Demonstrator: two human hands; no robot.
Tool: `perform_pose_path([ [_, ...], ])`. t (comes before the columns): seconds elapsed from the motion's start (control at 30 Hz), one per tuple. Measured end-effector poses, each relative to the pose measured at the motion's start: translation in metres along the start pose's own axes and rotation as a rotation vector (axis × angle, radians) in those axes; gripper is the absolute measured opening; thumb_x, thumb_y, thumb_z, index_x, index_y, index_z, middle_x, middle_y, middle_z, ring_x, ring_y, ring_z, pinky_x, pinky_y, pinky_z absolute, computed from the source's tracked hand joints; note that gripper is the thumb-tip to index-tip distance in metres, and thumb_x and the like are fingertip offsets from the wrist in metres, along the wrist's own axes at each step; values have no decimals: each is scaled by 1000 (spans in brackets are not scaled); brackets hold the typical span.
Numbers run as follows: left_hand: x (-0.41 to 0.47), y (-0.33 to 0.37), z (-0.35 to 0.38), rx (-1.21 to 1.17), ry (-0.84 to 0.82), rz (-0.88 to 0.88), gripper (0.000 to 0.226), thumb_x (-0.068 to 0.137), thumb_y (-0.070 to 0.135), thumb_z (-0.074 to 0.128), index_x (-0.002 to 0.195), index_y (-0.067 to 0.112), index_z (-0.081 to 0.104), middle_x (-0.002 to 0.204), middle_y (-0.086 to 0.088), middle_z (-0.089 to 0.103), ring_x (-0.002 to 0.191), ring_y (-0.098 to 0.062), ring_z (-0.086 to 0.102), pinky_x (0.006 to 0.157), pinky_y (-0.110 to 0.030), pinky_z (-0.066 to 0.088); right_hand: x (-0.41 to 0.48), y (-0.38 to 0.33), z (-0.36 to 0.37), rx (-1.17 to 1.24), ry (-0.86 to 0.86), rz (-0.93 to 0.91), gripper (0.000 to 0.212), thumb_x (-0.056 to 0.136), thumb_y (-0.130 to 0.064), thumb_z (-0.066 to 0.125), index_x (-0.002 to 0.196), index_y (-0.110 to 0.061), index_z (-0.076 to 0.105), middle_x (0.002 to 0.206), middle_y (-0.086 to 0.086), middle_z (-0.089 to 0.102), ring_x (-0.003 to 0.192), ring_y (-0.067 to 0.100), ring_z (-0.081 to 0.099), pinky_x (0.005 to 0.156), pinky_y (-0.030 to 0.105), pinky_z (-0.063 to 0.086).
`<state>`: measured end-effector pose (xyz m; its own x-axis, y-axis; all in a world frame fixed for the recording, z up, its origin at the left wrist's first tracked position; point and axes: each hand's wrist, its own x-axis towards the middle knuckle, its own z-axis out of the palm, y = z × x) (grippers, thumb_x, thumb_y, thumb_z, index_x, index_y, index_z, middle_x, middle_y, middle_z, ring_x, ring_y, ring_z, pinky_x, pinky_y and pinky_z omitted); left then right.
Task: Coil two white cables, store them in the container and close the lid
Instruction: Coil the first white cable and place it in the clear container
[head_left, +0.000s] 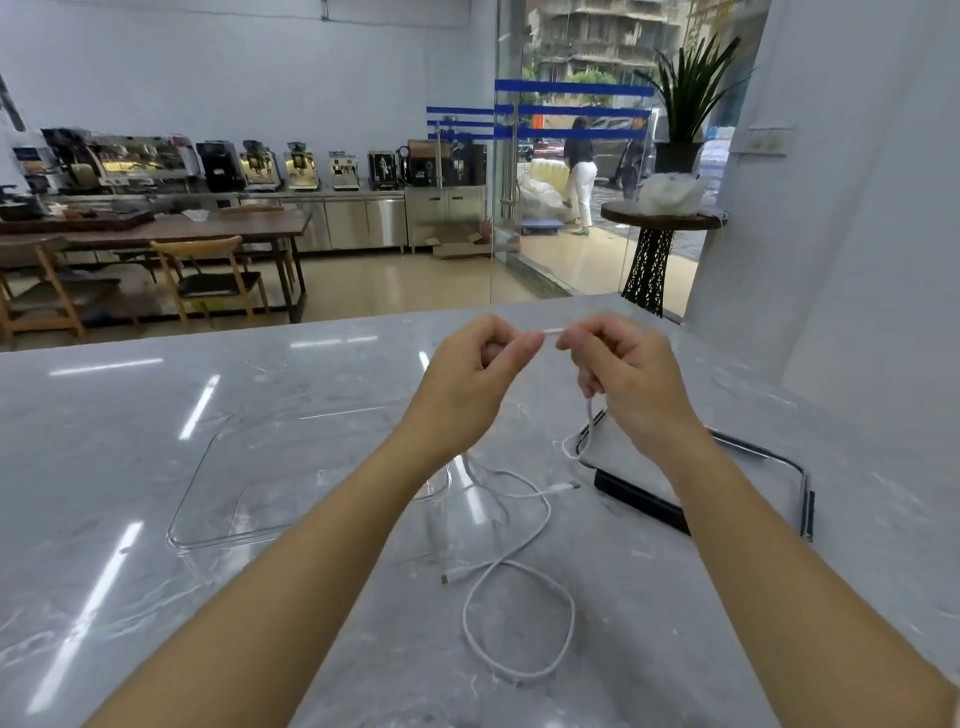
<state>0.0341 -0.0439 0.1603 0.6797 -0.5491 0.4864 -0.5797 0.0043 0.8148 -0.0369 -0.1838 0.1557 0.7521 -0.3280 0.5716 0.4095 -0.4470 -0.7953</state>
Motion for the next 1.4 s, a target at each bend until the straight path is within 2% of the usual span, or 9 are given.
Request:
perform_pose_path([
  [0.27, -9, -24, -31, -285, -250, -282, 34, 97, 26, 39, 67, 12, 49, 46, 5, 36, 41, -12, 29, 45, -23, 29, 44, -2, -44, 268, 530, 54, 25, 91, -12, 51, 67, -14, 57, 38, -12, 43, 36, 7, 33, 38, 21, 31],
  [0.4, -12, -28, -37, -209, -215, -304, 34, 96, 27, 40, 67, 12, 50, 43, 9, 34, 39, -8, 24, 41, -19, 21, 43, 26, -46, -711, 384, 92, 21, 86, -23, 57, 99, -8, 65, 95, 10, 63, 87, 28, 57, 78, 38, 42],
  [0.47, -8, -23, -38, -127, -179, -283, 34, 96, 26, 41, 67, 12, 51, 44, 8, 34, 38, -7, 24, 40, -18, 22, 37, 28, -32, -987, 192, -154, 47, 78, -29, 62, 120, -9, 56, 119, 18, 55, 112, 34, 49, 93, 42, 31],
  [0.6, -1, -11, -34, -76, -213, -247, 33, 96, 27, 41, 69, 12, 52, 47, 5, 33, 38, -7, 25, 39, -15, 24, 28, 14, 16, -832, -349, -452, 38, 81, -31, 56, 115, -17, 60, 107, 2, 68, 99, 17, 56, 91, 32, 34],
  [0.8, -11, -16, -53, -216, -255, -333, 36, 97, 29, 37, 64, 15, 41, 52, 1, 25, 46, -12, 19, 46, -23, 19, 44, 6, 14, -514, 67, -362, 24, 76, -29, 69, 91, -11, 74, 72, 3, 72, 60, 18, 59, 59, 40, 53],
  [0.9, -18, -19, -68, -296, -215, -333, 35, 94, 27, 41, 62, 15, 41, 49, 4, 23, 44, -11, 17, 48, -26, 14, 53, 11, 9, -428, 47, -197, 26, 68, -29, 76, 91, -16, 74, 50, -18, 58, 49, 6, 50, 55, 24, 44],
  [1.07, -22, -21, -107, -727, 43, -274, 29, 84, 29, 48, 59, 15, 46, 42, 8, 26, 36, -6, 20, 41, -22, 15, 52, 25, 20, -105, -41, -84, 23, 79, -5, 67, 87, -26, 60, 70, 9, 57, 49, 11, 50, 50, 12, 43],
  [1.27, -27, -24, -142, -874, 232, -217, 31, 86, 27, 44, 59, 15, 54, 42, 7, 32, 34, -5, 24, 38, -19, 19, 51, 47, 46, -244, 100, -14, 19, 84, -10, 63, 73, -21, 52, 72, 1, 58, 54, 14, 54, 49, 10, 40],
  [1.4, -32, -28, -148, -722, 251, -227, 32, 94, 24, 38, 67, 12, 50, 46, 4, 37, 38, -9, 30, 39, -19, 31, 49, 50, 76, -595, -52, -12, 16, 85, -10, 62, 72, -11, 52, 76, 6, 58, 69, 24, 50, 61, 32, 38],
])
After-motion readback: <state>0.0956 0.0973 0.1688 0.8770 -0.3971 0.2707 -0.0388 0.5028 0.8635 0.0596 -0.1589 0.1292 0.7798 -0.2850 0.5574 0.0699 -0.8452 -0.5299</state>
